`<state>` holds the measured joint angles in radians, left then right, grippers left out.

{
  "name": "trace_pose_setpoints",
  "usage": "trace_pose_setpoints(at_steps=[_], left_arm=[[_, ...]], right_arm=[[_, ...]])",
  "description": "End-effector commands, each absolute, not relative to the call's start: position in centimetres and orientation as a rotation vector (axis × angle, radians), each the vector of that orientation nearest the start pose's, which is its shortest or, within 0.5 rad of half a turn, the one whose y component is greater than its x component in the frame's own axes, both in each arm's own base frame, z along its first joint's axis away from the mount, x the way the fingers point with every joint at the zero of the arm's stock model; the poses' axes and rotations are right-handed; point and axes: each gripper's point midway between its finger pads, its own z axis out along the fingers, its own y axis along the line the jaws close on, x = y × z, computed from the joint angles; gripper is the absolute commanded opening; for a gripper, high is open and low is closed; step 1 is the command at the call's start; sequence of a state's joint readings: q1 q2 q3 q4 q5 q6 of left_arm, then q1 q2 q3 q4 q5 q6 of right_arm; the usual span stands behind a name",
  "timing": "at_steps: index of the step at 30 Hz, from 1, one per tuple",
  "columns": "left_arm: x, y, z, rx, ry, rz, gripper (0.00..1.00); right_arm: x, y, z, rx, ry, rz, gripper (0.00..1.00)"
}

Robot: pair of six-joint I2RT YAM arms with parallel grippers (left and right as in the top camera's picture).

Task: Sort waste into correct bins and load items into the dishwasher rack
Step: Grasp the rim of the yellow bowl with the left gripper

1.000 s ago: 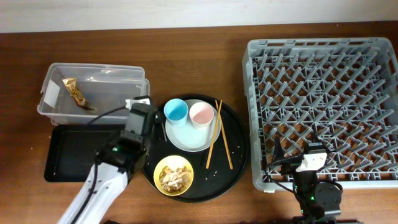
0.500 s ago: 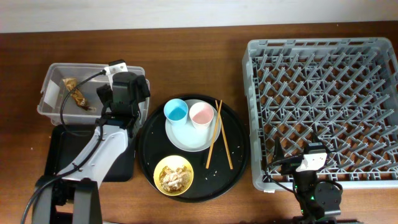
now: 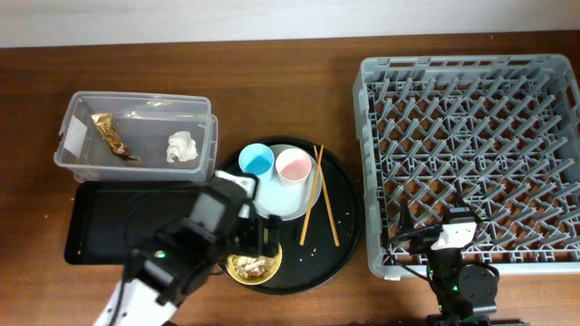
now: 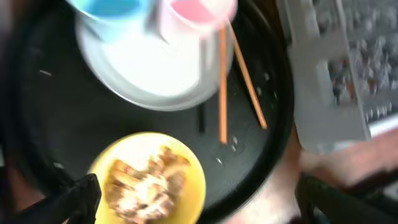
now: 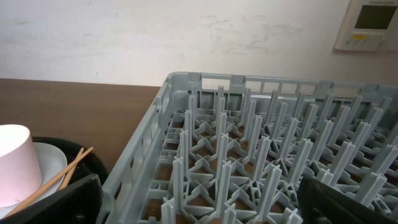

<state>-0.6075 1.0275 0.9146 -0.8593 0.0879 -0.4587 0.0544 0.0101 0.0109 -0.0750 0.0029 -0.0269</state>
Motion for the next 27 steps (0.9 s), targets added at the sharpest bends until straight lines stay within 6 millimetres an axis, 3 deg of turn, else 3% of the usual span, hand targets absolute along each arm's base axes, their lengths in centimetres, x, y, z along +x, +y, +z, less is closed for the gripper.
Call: trace_pose_setpoints(at_steps=[1, 2, 3, 5, 8, 13, 16, 19, 27], left_arm=[[19.5, -19.3, 14.3, 0.262, 2.742, -0.508, 1.0], [18.9, -19.8, 13.4, 0.281, 2.781, -0.488, 0.99], [17.5, -20.4, 11.4, 0.361, 2.865, -0.425, 0.84], [16.5, -20.5, 10.0, 0.411, 2.926, -0.369, 0.5], [15.5, -20.4, 8.1, 0.458, 3.004, -0.286, 0.13], [15.1, -20.3, 6.6, 0.474, 3.057, -0.219, 0.13], [15.0, -19.3, 5.9, 0.471, 3.064, -0.153, 0.24], [15.3, -17.9, 5.0, 0.463, 3.042, -0.05, 0.25], [15.7, -18.1, 4.8, 0.459, 3.024, -0.065, 0.26]], right_arm=[[24.6, 1.3, 15.6, -0.06, 1.649, 0.021, 0.98], [24.6, 1.3, 15.6, -0.06, 1.649, 0.021, 0.99], [24.6, 1.3, 15.6, -0.06, 1.649, 0.021, 0.98], [24.6, 1.3, 15.6, -0.06, 1.649, 0.021, 0.98], [24.6, 1.3, 15.6, -0.06, 1.649, 0.021, 0.98], [24.6, 1.3, 15.6, -0.06, 1.649, 0.021, 0.98], [24.6, 1.3, 15.6, -0.06, 1.649, 0.021, 0.98], [24.6, 1.3, 15.6, -0.06, 1.649, 0.021, 0.98], [24.6, 1.3, 15.6, -0.06, 1.649, 0.021, 0.98]])
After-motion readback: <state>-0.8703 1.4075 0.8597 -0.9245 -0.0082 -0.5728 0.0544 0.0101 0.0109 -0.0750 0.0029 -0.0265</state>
